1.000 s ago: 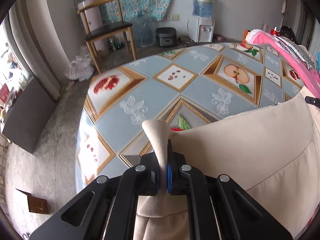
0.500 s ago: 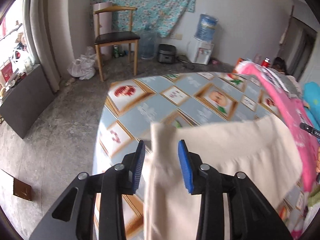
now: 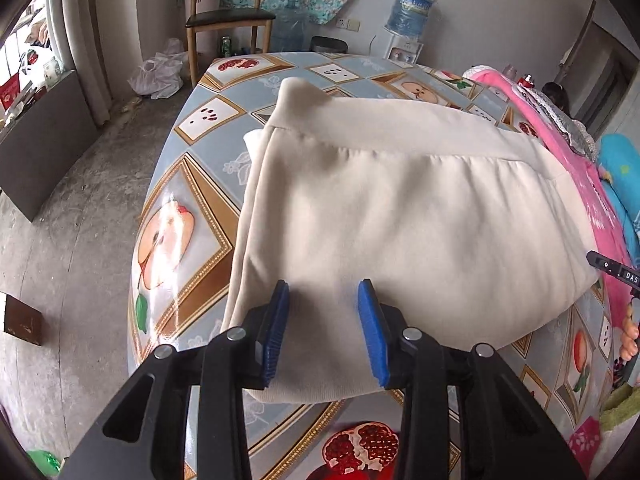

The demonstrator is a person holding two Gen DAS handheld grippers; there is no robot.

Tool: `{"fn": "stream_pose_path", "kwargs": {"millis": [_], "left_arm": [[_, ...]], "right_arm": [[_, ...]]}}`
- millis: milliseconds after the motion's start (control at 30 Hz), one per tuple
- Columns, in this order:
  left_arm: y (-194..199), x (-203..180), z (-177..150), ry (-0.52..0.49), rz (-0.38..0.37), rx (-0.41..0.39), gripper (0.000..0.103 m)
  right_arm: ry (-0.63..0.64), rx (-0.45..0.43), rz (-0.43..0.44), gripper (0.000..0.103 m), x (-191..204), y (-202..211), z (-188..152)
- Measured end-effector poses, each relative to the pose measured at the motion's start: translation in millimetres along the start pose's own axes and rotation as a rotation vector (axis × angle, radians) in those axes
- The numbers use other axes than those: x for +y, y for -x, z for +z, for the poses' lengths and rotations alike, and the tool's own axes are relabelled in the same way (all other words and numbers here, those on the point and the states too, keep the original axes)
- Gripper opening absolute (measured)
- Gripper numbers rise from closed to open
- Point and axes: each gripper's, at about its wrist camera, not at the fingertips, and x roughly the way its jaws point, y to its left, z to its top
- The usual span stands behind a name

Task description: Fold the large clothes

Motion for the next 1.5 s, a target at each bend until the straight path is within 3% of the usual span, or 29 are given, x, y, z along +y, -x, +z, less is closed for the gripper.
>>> {"fn": "stream_pose_path", "kwargs": {"millis": [67,200,267,300,433,533,700,833,1100,1233,1500], "left_arm": [[8,-2,1,-0.008,0.029,-0.013,0.035],[27,-21,0,-0.056,0.025,-0.059,0.037],[26,-36,0,-0.076,0.025,-0.064,0.048],[23,-43,-2,-0.082,0.031,-0.058,0.049],[-4,-67,-14,-0.103,0.077,-0.022,0.052],[-7,-75,-17,-0.129,0.137,-0.047,0.054],[20,-81,-18,-0.125,0.090,-0.092,0.055],[61,-92,-27,-0.135,0.016,-0.171,0.075],[138,-99,-40,-0.053,-0.109,-0.287,0.097],[167,-106,-45,-0.050,-0.114,-0.353,0.098],[186,-117,-51,-0.047,-0.088,-0.382,0.098]], "right_arm": [[-0.004,-0.009,-0.038,0.049,11,10,1],[0.016,-0.074,0.007,0.070,44,31,-3],[0.062,-0.088,-0.011,0.072,65,30,-9],[0.079,-0.085,-0.023,0.075,73,25,-12],[0.168,-0.028,-0.178,0.077,93,-13,-29],[0.188,-0.055,-0.220,0.078,97,-12,-37],[0.135,-0.096,-0.123,0.080,101,28,-41],[0.112,-0.169,-0.046,0.088,109,68,-49],[0.116,-0.273,-0.013,0.096,130,130,-62],[0.111,-0.295,0.002,0.096,136,147,-68],[0.108,-0.342,-0.016,0.096,137,163,-73]]}}
